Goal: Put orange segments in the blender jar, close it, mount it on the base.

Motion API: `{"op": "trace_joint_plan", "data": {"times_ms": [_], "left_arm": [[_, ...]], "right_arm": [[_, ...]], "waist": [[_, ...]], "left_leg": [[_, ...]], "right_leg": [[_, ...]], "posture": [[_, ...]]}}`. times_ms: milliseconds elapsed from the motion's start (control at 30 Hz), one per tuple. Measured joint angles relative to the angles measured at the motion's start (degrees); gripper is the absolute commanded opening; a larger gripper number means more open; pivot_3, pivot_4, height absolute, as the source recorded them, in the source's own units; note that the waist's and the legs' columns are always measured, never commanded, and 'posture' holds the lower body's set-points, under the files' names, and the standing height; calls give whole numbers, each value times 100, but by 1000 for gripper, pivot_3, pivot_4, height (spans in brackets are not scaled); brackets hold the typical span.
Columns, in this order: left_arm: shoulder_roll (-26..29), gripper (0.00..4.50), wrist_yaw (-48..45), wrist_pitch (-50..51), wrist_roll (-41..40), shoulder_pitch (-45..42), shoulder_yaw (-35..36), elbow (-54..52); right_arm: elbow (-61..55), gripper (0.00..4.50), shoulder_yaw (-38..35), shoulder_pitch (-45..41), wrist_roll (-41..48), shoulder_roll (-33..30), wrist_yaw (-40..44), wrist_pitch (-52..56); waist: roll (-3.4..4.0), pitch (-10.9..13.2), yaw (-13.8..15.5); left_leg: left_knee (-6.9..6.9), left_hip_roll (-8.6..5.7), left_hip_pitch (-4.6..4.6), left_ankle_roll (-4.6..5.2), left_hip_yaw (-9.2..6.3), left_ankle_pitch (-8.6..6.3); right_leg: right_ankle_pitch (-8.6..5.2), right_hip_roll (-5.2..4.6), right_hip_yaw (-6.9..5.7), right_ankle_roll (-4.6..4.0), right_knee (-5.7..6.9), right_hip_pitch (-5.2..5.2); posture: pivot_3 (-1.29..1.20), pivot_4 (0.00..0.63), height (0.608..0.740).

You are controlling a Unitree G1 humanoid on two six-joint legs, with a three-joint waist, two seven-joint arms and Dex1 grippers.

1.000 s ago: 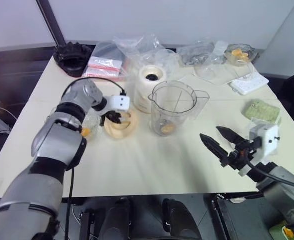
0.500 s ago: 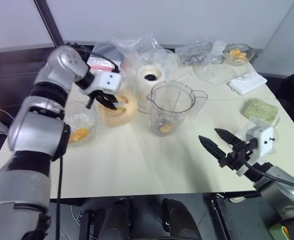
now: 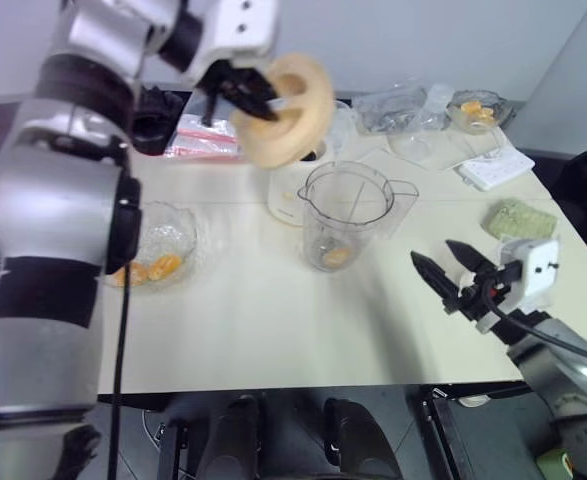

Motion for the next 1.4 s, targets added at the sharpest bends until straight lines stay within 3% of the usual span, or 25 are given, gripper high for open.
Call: {"op": "trace_joint_plan", "data": {"times_ms": [233,533,1167,1400], "left_arm": [[-867,609,452,772,8,-135,30,261],[-1442,609,619,1076,409,-171,-150,340],[-1778,609,34,1112,1202,99,-660,415],[-1894,609,85,1076,1289,163,-699,398]], "right_arm": [[46,3620,332,-213,-520,514,-312,-193],[-122,3620,784,75,-1020,1187,-608,-423],[-315,3620,1281,382,-1799,1904,-1056,-688],[278,3620,1588,-87,-2712,1911,-1382,-704]], "waist": [[4,2,-30],[5,2,-12],[7,0,-14],[9,-4,-6]], "left_leg": [[-5,3,-3,11,0,-6],[-5,3,-2,12,5,-7],[-4,3,-1,14,1,-8],[-1,3,9,14,0,-8]], "right_leg": [[6,11,2,16,5,-10],[-2,8,8,2,4,-10],[-2,4,11,0,3,-10],[-1,2,11,-1,3,0]], "posture": [[0,150,740],[0,150,740],[0,150,740],[0,150,740]]}}
